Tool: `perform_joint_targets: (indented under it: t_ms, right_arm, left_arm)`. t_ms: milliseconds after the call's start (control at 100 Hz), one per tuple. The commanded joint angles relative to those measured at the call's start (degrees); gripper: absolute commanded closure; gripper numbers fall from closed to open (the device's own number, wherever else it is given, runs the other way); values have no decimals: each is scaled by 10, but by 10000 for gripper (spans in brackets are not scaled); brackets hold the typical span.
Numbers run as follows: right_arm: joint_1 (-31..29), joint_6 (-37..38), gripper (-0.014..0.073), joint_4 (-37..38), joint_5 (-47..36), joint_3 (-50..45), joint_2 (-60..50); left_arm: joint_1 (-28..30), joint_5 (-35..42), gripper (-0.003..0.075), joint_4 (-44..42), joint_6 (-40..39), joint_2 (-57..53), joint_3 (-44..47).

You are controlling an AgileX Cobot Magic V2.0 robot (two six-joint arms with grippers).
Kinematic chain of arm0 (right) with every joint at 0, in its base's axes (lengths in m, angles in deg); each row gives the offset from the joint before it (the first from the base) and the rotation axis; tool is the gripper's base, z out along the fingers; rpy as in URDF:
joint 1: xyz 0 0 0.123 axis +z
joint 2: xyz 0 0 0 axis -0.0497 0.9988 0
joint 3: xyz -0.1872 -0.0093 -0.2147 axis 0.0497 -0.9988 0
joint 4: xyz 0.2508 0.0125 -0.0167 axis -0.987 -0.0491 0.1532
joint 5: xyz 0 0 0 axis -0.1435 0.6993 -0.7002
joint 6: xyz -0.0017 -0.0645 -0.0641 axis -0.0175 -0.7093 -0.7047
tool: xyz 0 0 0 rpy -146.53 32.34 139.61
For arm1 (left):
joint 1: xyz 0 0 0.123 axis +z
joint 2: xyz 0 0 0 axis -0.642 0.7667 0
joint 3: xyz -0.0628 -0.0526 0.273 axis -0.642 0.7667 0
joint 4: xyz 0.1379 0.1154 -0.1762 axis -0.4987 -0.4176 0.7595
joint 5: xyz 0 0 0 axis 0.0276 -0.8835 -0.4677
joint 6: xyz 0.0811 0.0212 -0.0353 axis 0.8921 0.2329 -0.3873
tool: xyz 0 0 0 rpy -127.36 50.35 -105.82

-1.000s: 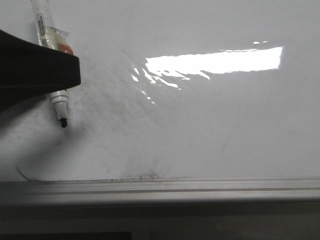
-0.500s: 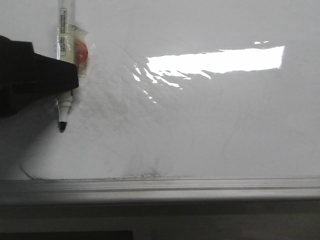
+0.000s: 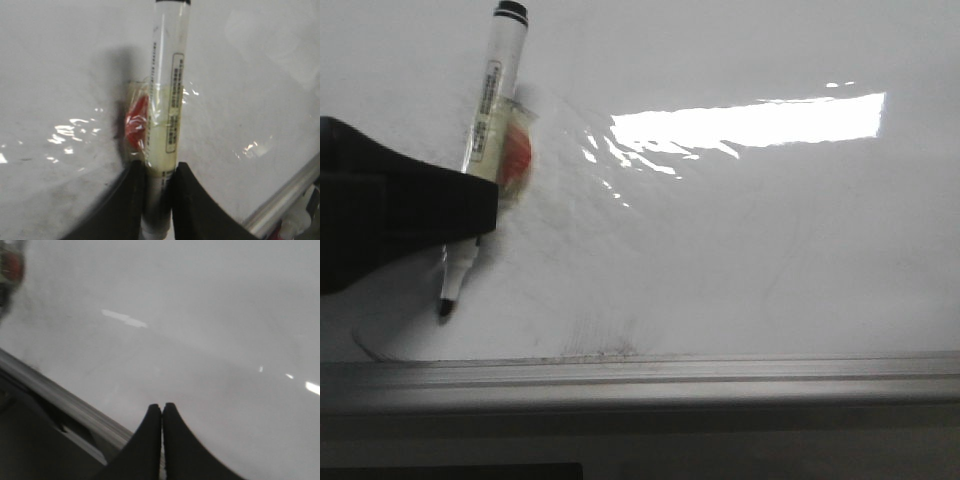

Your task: Write number 9 on whiteboard

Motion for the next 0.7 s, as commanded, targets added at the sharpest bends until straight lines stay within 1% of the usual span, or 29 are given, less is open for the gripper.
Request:
perform_joint_targets:
  t_ms: [0, 40, 70, 140, 190, 230, 340, 460, 690]
  right_arm:
    - [50, -8, 561, -5, -42, 52, 48]
    - [76, -8, 517, -12, -46, 69, 70]
    - [94, -8, 465, -16, -56, 79, 85]
    - [139, -8, 360, -16, -98, 96, 120]
    - [169, -8, 301, -16, -131, 105, 144]
    - [193, -8, 270, -16, -152, 114, 165]
    - [237, -7, 265, -17, -169, 143, 225]
    - [250, -2, 265, -22, -169, 190, 296]
    - [250, -2, 265, -41, -123, 270, 375]
  left_arm:
    - [0, -36, 741, -28, 66, -31, -29]
    - [0, -58, 741, -29, 106, -41, -35]
    - [0, -71, 741, -29, 145, -49, -41]
    - [0, -97, 741, -30, 215, -67, -51]
    - [0, -117, 741, -34, 246, -79, -56]
    - [0, -126, 741, -44, 263, -89, -57]
    - [0, -146, 741, -105, 279, -113, -57]
    - [0, -151, 741, -148, 292, -115, -56]
    - [0, -149, 741, -154, 295, -114, -56]
